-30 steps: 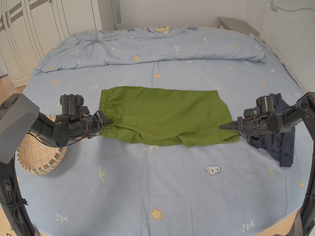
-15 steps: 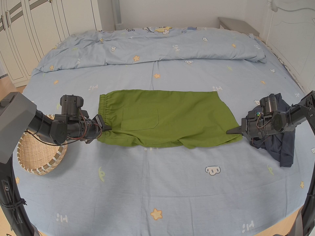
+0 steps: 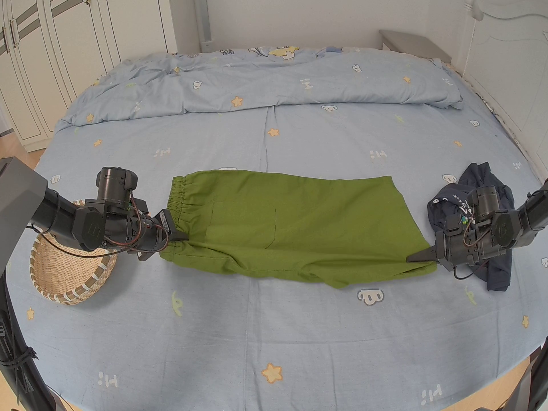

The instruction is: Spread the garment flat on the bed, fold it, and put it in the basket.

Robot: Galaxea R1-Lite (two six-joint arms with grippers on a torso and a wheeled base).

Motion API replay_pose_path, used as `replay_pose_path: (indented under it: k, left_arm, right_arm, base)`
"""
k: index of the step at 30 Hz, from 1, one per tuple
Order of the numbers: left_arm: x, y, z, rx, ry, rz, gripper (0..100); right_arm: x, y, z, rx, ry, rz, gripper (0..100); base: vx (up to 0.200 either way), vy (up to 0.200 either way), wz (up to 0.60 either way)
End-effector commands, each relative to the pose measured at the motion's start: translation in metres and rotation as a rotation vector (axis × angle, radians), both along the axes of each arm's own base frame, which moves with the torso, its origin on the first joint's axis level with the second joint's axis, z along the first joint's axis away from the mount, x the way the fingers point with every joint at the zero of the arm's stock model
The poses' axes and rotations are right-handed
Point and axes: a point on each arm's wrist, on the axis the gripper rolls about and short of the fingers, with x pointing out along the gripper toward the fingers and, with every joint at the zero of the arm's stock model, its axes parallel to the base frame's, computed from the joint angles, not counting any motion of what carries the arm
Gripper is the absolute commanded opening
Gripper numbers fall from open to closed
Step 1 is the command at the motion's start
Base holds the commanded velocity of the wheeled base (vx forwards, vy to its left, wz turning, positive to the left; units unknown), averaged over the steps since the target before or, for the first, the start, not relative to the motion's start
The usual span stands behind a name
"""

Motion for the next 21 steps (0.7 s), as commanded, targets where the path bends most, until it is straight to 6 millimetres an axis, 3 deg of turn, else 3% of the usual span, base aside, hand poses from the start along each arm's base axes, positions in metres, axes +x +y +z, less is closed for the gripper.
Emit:
replay_pose_path:
  k: [1, 9, 16, 21]
  left_arm:
    - [-0.031, -0.003, 0.006, 0.016, 0.017, -0.03, 0]
    - [-0.074, -0.01, -0.001, 0.029, 0.084, -0.07, 0]
    - [-0.098, -0.015, -0.008, 0.037, 0.129, -0.102, 0]
    - [-0.105, -0.016, -0.013, 0.045, 0.146, -0.105, 0]
  right_arm:
    - [-0.038, 0.0, 0.014, -0.01, -0.011, 0.005, 0]
    - [-0.076, 0.004, 0.005, -0.013, 0.01, 0.011, 0]
    - [-0.108, 0.006, 0.002, -0.015, 0.013, 0.011, 0]
    - [-0.117, 0.005, -0.001, -0.015, 0.03, 0.008, 0]
  base:
    - [0.0, 0.0, 0.0]
    - [0.0, 0.0, 0.0]
    - [0.0, 0.0, 0.0]
    - [0.0, 0.0, 0.0]
